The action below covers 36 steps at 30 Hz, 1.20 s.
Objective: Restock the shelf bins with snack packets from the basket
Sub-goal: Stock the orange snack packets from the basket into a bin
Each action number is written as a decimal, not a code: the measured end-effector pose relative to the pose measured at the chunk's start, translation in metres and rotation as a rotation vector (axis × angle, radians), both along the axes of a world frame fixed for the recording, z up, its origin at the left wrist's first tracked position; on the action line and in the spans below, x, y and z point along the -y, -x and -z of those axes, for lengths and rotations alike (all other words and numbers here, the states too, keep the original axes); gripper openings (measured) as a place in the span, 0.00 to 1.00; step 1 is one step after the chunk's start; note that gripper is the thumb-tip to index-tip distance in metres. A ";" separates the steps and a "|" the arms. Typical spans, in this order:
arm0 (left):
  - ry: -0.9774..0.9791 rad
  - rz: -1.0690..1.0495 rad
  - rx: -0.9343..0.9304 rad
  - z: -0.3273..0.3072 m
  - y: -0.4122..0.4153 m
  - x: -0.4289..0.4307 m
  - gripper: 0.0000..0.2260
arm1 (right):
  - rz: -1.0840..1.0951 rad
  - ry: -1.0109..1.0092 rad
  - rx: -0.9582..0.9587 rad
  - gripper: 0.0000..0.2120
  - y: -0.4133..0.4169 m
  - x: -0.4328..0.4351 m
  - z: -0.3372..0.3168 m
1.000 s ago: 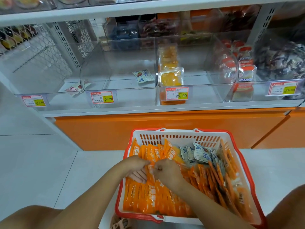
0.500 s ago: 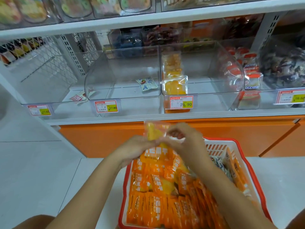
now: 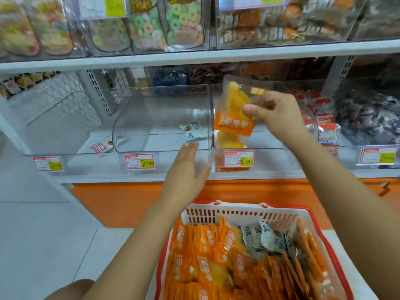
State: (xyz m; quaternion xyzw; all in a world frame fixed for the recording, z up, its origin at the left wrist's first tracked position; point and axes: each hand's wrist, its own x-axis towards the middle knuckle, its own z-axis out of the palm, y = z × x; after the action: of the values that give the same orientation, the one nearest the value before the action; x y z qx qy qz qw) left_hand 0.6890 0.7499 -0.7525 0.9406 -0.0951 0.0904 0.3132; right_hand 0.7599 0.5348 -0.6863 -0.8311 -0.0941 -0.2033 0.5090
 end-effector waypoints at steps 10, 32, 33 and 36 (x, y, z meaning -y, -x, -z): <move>-0.185 0.004 -0.004 0.017 -0.009 0.002 0.31 | 0.011 0.681 -0.768 0.23 -0.050 0.005 0.042; -0.151 0.019 -0.034 0.018 -0.010 0.012 0.32 | -0.114 0.261 -0.894 0.29 -0.078 -0.019 0.054; -0.152 0.018 -0.036 0.018 -0.010 0.012 0.32 | -0.053 0.245 -0.820 0.29 -0.081 -0.022 0.054; -0.151 0.030 -0.035 0.017 -0.010 0.011 0.32 | 0.081 0.268 -0.719 0.44 -0.093 -0.025 0.058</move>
State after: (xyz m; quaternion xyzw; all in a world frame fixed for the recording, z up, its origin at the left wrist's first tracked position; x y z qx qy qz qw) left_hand 0.6991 0.7390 -0.7695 0.9615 -0.1105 0.0614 0.2442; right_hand 0.8528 0.5601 -0.7446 -0.9117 0.0973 0.0952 0.3878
